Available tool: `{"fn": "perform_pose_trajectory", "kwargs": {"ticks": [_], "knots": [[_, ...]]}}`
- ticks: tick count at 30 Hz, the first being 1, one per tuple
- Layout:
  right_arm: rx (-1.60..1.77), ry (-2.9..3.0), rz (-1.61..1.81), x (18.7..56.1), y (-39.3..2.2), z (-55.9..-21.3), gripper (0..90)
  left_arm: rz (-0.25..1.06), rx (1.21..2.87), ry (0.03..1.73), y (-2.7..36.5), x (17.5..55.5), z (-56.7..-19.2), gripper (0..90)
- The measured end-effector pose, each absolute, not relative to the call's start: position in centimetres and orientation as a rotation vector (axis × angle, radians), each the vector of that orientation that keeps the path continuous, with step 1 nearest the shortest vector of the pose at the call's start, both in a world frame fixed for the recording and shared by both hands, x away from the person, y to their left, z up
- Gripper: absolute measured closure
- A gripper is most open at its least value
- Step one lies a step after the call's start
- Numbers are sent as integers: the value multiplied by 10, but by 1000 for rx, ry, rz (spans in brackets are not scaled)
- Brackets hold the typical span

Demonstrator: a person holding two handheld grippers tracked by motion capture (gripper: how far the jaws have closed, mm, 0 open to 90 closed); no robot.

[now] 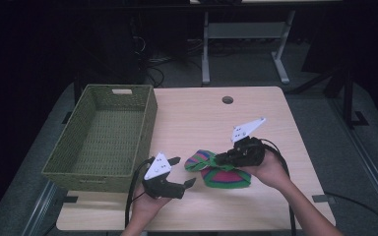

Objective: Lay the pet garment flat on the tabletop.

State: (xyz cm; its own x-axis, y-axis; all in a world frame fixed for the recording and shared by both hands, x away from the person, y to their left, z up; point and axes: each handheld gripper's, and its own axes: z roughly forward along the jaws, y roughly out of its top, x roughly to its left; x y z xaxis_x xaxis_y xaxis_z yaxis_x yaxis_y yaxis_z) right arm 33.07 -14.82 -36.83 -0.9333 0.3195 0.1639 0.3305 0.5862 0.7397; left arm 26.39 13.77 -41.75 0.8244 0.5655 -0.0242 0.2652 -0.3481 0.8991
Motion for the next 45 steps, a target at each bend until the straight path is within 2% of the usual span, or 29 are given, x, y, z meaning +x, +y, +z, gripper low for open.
{"fn": "perform_pose_trajectory", "kwargs": {"ticks": [18,24,28,30,37,45], "knots": [[-558,-2752,-1387,330,-159,-350,836,367,1939,602,131,277,-427,157],[-537,-2730,-1409,329,-166,-346,835,282,1904,639,128,292,-439,160],[-536,-2727,-1420,329,-168,-346,835,288,1901,648,128,296,-442,163],[-533,-2725,-1426,330,-170,-345,835,255,1890,643,129,298,-444,256],[-535,-2713,-1444,329,-173,-342,835,232,1893,613,127,303,-450,332],[-534,-2705,-1444,330,-173,-341,835,189,1937,613,120,309,-456,536]]}}
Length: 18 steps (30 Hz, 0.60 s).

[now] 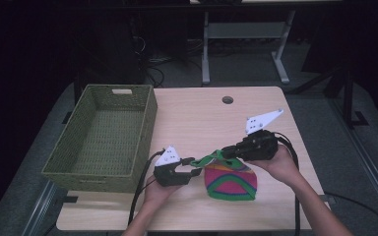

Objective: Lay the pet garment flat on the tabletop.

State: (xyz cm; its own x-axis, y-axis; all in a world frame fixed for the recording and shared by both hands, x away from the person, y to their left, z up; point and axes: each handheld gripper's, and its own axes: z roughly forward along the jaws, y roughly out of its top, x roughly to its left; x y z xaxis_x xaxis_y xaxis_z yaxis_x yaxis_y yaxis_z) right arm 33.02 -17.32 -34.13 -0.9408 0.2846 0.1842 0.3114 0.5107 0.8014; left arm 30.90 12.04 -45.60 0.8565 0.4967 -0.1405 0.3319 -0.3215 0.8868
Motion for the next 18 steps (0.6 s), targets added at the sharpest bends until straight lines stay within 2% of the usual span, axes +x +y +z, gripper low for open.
{"fn": "perform_pose_trajectory", "kwargs": {"ticks": [2,7,13,18], "knots": [[-533,-2703,-1449,331,-174,-341,835,180,1947,618,120,310,-457,560],[-545,-2707,-1443,332,-176,-343,835,180,1942,612,121,310,-456,746],[-606,-2706,-1426,337,-186,-351,836,191,1934,608,125,310,-450,814],[-640,-2706,-1419,340,-192,-355,837,204,1940,593,125,310,-443,820]]}}
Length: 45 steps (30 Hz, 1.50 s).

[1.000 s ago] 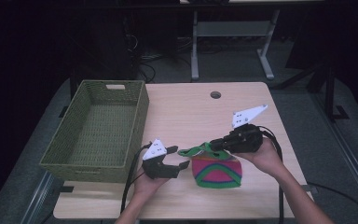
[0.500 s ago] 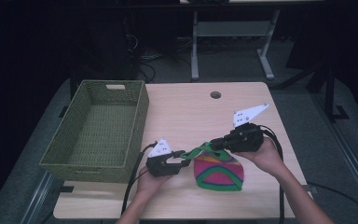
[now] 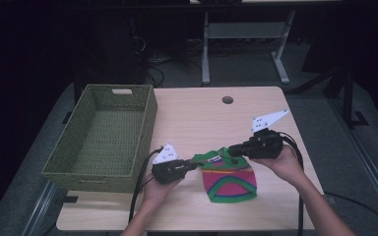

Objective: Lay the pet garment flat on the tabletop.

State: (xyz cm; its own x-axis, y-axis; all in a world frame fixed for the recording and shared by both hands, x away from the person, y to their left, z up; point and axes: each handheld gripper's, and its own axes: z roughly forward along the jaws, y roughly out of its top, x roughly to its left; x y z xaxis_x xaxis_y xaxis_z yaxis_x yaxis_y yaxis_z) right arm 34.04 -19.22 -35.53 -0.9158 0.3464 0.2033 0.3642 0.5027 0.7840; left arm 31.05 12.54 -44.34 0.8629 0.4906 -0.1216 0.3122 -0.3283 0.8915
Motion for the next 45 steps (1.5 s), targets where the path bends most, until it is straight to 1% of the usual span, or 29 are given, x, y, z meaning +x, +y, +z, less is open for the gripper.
{"fn": "perform_pose_trajectory", "kwargs": {"ticks": [6,14,18,23,28,35,42,44,45], "knots": [[-657,-2736,-1410,340,-194,-355,837,202,1925,594,121,309,-435,822],[-667,-2747,-1415,339,-198,-354,836,263,1945,595,119,311,-420,819],[-679,-2747,-1407,340,-198,-354,835,319,1976,598,114,313,-410,820],[-689,-2746,-1406,341,-198,-355,833,352,1971,633,114,317,-403,819],[-694,-2752,-1386,344,-196,-355,830,347,1962,659,114,322,-402,817],[-758,-2754,-1354,355,-197,-365,830,324,1981,692,106,336,-412,816],[-830,-2762,-1339,367,-202,-376,825,339,1993,714,100,346,-417,811],[-834,-2764,-1341,369,-202,-377,823,334,1998,723,99,349,-420,811],[-845,-2772,-1327,372,-201,-379,819,309,1985,743,101,352,-423,811]]}}
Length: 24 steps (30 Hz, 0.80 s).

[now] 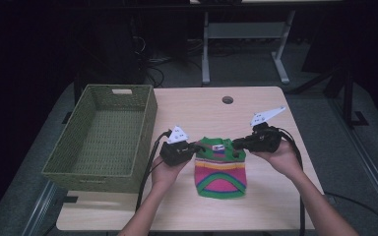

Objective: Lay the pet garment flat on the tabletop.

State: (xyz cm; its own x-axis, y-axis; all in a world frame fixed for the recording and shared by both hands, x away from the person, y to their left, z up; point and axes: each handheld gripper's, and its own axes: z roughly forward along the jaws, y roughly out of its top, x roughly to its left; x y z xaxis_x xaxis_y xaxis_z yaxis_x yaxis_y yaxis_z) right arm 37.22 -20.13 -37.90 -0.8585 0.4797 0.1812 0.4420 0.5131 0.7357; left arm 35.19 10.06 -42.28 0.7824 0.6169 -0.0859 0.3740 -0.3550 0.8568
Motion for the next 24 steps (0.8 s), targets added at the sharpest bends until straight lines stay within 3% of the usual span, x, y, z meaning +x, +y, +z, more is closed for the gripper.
{"fn": "perform_pose_trajectory", "kwargs": {"ticks": [24], "knots": [[954,2610,1205,409,-200,-387,810,262,1932,843,98,386,-441,805]]}}
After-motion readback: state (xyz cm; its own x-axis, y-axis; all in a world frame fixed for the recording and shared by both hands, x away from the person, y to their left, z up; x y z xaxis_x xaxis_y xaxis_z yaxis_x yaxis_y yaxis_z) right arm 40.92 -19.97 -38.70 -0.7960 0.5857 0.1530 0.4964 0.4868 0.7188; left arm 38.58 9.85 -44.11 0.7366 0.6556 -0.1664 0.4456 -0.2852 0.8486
